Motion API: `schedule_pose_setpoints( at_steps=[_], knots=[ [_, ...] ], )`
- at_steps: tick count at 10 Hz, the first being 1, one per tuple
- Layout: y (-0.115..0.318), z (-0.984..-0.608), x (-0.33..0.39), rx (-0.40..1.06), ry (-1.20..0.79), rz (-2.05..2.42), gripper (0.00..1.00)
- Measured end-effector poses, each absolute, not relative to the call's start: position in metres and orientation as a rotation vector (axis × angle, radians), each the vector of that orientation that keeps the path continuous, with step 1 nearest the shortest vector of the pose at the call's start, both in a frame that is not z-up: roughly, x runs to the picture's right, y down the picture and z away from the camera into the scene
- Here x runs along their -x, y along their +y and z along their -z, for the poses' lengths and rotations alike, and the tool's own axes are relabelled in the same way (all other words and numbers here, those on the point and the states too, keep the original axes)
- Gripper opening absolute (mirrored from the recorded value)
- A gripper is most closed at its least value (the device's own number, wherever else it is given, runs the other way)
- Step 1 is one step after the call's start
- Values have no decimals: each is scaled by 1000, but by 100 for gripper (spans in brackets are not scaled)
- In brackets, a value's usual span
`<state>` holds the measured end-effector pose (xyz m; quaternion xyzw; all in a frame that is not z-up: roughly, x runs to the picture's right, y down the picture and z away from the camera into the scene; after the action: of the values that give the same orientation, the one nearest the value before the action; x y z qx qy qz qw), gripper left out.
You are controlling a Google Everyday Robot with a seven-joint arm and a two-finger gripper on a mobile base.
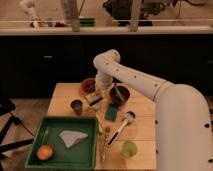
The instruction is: Place eraser in paper cup
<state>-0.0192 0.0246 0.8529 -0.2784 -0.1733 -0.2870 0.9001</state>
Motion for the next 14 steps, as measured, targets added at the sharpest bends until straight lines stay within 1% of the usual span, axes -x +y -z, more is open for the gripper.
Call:
schedule_pose_setpoints(
  at_steps=[7, 14],
  knots=[
    [26, -867, 16, 648, -372, 691, 0],
    [22, -869, 22, 621, -396, 707, 0]
  ],
)
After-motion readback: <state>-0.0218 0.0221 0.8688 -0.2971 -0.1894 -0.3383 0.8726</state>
